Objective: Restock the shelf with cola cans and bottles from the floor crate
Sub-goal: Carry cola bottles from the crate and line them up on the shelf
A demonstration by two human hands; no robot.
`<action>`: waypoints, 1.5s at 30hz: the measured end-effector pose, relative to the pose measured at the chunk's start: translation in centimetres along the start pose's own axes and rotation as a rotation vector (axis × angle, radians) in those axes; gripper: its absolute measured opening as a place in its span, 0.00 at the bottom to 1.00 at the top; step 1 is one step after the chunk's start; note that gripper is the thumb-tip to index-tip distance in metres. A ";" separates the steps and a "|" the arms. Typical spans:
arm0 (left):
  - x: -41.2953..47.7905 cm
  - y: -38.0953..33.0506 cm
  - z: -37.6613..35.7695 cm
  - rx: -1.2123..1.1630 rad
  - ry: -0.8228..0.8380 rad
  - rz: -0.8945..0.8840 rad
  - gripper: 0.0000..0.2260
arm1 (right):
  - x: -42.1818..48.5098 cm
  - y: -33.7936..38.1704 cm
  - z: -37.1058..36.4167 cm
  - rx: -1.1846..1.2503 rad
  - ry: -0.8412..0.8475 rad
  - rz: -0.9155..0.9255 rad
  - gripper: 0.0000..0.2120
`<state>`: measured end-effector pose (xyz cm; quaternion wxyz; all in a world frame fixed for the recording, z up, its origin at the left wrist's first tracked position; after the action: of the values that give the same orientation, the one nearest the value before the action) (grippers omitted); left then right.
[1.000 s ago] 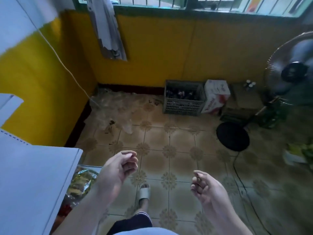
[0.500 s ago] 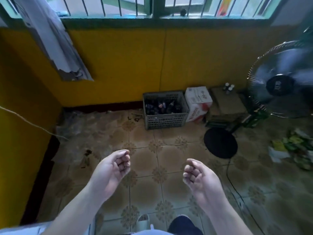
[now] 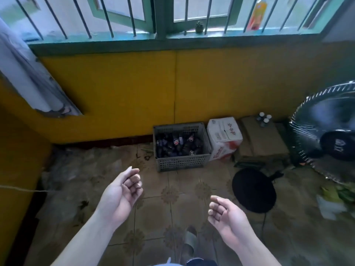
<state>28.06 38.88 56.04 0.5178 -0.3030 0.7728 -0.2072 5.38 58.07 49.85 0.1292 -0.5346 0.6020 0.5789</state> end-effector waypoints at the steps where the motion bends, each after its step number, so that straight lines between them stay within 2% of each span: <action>1: 1.1 -1.0 -1.3 -0.018 0.002 -0.015 0.10 | 1.1 0.7 -0.4 -0.027 0.014 -0.037 0.08; 4: 4.5 -3.9 -3.7 -0.119 -0.016 -0.066 0.11 | 4.5 3.7 -1.7 -0.131 0.028 -0.104 0.08; 8: 7.4 -5.2 -4.3 -0.173 -0.055 -0.101 0.09 | 7.9 8.9 -4.5 -0.210 0.015 -0.054 0.08; 11: 10.9 -5.7 -4.0 -0.187 -0.151 -0.114 0.08 | 11.4 12.6 -7.5 -0.264 0.031 -0.025 0.08; 15: 17.2 -7.3 -3.4 -0.207 -0.192 -0.104 0.12 | 16.2 14.3 -9.4 -0.216 -0.028 -0.061 0.09; 18: 23.0 -8.7 -4.0 -0.155 -0.168 -0.018 0.15 | 19.1 15.6 -10.3 -0.137 -0.097 -0.068 0.11; 23: 33.0 -10.5 -8.8 -0.008 -0.111 0.208 0.11 | 22.8 19.3 -12.7 -0.108 -0.182 -0.044 0.10; 28: 43.1 -13.2 -15.7 0.207 -0.028 0.216 0.07 | 28.2 20.9 -16.4 -0.061 -0.220 -0.053 0.10; 30: 46.4 -13.2 -17.0 0.305 -0.034 0.180 0.06 | 30.7 20.2 -18.0 -0.156 -0.190 -0.102 0.09; 32: 49.1 -12.1 -17.3 0.451 -0.037 0.151 0.06 | 33.4 19.4 -18.8 -0.371 -0.124 -0.144 0.08; 36: 52.8 -5.9 -14.5 0.663 -0.089 0.260 0.06 | 40.0 18.8 -16.9 -0.797 0.021 -0.192 0.09; 40: 56.5 0.9 -10.7 0.801 -0.137 0.391 0.05 | 47.9 18.8 -11.9 -0.960 -0.081 -0.278 0.08; 43: 60.3 5.0 -8.8 0.984 -0.122 0.358 0.05 | 54.6 18.2 -9.1 -1.082 -0.157 -0.326 0.06; 45: 63.4 8.0 -8.0 1.135 -0.051 0.318 0.05 | 59.9 17.3 -8.2 -1.208 -0.113 -0.256 0.11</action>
<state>0.82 1.45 11.20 0.6421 0.1360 0.5643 -0.5009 -28.17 17.43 15.57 -0.0962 -0.5498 0.0916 0.8247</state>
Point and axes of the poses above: each hand's wrist, its own x-axis towards the middle knuckle, its own z-axis out of the back of the hand, y = z × x, the point moved 6 cm from there along x, towards the middle knuckle, and after that the axes turned 3 degrees about z, right-handed, at the moved point
